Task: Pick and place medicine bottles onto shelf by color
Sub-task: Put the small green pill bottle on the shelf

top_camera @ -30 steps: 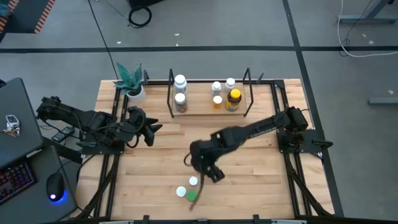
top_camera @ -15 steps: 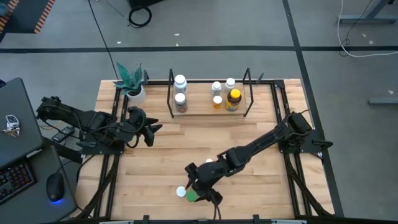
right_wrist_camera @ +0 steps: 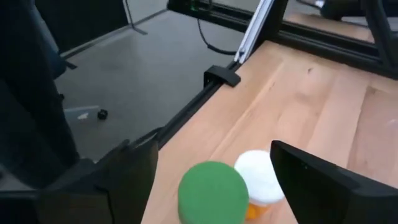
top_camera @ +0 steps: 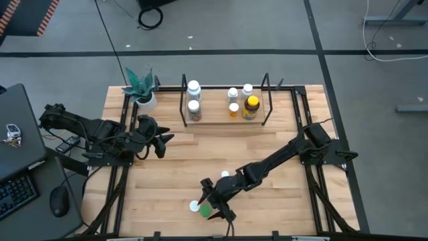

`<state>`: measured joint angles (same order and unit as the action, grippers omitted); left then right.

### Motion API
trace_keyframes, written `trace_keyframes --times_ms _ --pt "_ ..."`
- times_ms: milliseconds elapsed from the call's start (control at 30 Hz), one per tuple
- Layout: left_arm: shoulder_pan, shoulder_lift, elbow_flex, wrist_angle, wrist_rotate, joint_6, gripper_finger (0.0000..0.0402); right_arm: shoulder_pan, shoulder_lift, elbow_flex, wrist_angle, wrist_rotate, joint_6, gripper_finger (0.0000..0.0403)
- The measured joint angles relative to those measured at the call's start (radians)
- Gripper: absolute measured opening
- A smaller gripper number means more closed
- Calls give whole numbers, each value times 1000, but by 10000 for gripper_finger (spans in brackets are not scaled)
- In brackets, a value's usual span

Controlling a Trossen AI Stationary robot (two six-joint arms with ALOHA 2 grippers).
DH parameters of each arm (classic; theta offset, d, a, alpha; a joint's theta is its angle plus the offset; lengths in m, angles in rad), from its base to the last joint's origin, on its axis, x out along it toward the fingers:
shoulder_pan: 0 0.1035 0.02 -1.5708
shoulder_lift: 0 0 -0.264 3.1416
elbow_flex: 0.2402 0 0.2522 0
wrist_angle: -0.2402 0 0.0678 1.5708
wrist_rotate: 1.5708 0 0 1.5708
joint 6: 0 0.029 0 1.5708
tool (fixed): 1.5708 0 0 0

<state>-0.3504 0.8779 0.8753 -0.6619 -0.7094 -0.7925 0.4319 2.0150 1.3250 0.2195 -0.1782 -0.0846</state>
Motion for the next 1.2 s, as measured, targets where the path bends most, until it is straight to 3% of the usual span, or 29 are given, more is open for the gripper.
trace_keyframes --times_ms 367,833,1100,1200 --pt "-1 0 1 -28 28 -7 174 1 79 32 35 21 -22 327" --pt "-1 0 1 -32 27 -5 174 -4 79 31 -65 17 -42 268" --pt "0 0 1 -31 27 -5 174 -4 79 31 -64 20 -48 213" --pt "0 0 1 -31 27 -5 174 -4 75 31 -67 22 -48 212"
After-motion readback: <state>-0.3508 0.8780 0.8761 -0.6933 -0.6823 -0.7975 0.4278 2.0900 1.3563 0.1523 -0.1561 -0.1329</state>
